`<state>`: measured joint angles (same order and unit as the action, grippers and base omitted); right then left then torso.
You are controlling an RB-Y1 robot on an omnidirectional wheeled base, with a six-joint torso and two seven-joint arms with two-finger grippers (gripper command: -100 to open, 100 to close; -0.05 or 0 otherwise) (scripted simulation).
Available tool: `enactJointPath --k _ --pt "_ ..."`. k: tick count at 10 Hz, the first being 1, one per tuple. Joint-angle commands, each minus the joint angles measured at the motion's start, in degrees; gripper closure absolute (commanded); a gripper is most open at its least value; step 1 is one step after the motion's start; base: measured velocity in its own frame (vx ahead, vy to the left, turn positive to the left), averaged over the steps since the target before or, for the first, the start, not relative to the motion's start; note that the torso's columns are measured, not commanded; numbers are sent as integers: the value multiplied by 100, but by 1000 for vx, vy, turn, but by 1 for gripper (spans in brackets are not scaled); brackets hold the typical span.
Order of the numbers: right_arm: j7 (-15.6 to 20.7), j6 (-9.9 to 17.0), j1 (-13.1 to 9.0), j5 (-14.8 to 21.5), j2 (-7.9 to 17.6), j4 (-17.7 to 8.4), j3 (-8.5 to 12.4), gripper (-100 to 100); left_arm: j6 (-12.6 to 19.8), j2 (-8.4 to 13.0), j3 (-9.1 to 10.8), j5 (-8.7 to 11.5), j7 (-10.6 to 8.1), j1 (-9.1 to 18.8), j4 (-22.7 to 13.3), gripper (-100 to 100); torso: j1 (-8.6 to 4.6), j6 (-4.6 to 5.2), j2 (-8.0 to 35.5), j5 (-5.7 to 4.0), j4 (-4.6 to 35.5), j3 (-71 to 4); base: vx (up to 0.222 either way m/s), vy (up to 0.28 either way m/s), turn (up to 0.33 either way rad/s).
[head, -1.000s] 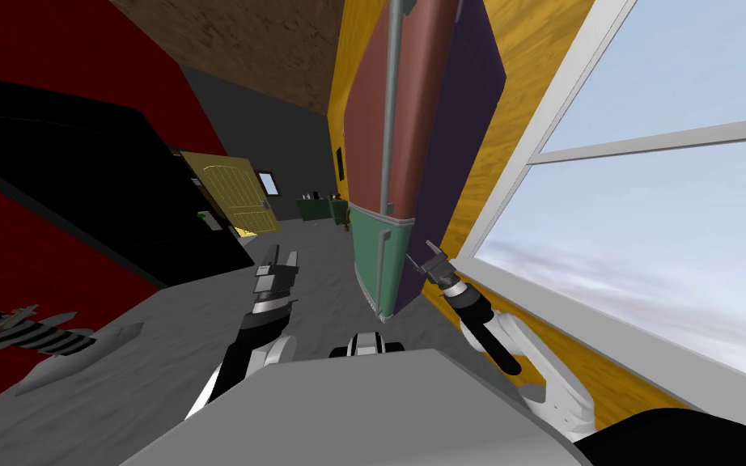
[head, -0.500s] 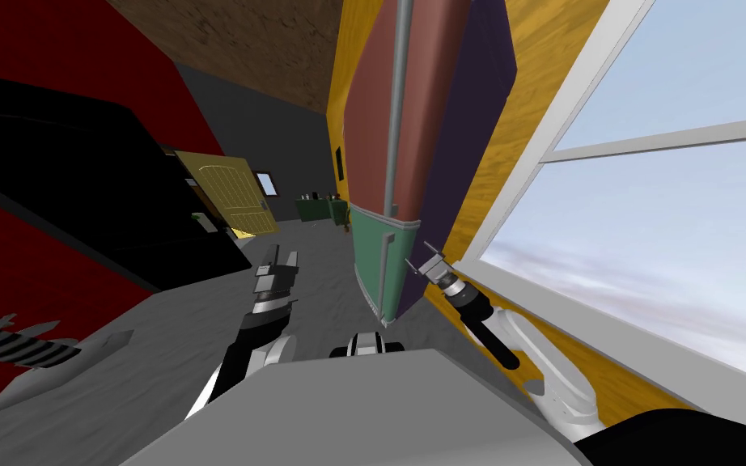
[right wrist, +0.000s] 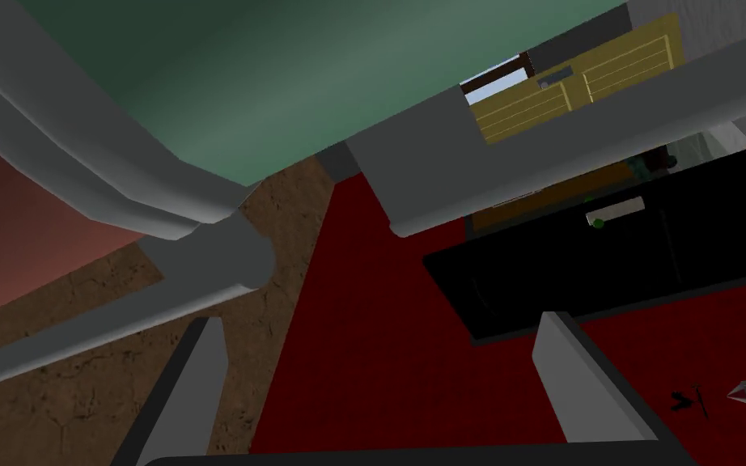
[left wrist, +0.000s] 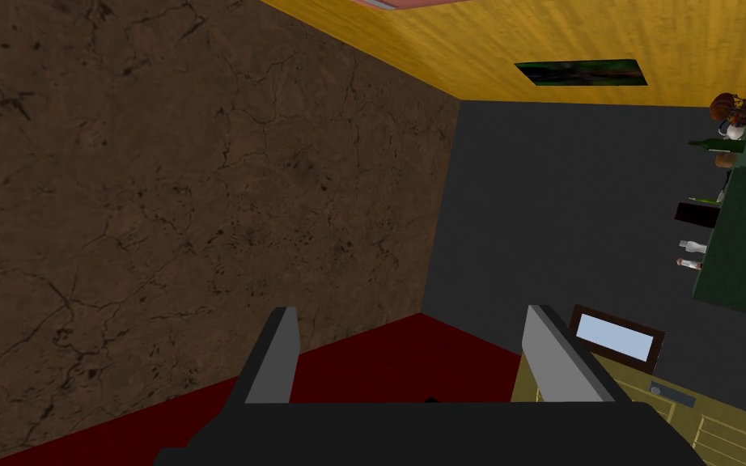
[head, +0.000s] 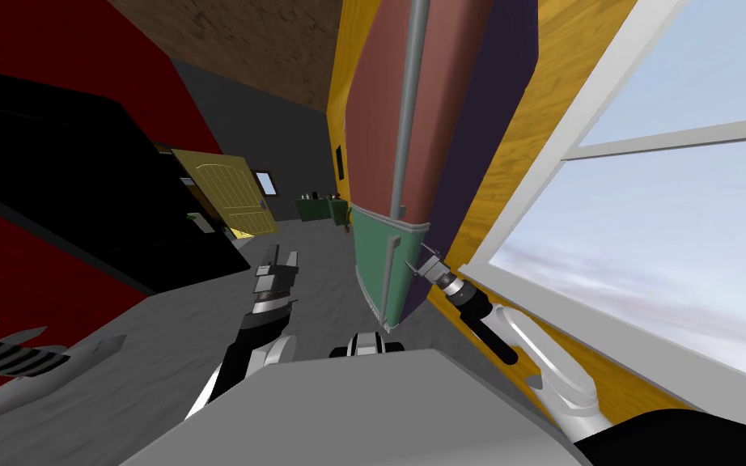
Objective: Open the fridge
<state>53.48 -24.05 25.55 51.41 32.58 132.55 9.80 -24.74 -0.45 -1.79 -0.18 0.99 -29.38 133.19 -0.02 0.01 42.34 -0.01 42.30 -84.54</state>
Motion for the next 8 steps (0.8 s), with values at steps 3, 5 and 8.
enactJointPath --k 3,5,8 --pt "749 -44 -74 558 257 -144 49 -100 0 0 0 0 0 0 0 0 4 -1 -9 1 -2 -5 90 46 6" --pt "1039 -60 -105 775 361 -197 69 -100 0 0 0 0 0 0 0 0 2 -1 -10 1 -3 -6 94 43 1" --pt "1348 -77 -136 1026 490 -244 97 -100 0 0 0 0 0 0 0 0 -1 0 3 0 2 3 64 35 -5"
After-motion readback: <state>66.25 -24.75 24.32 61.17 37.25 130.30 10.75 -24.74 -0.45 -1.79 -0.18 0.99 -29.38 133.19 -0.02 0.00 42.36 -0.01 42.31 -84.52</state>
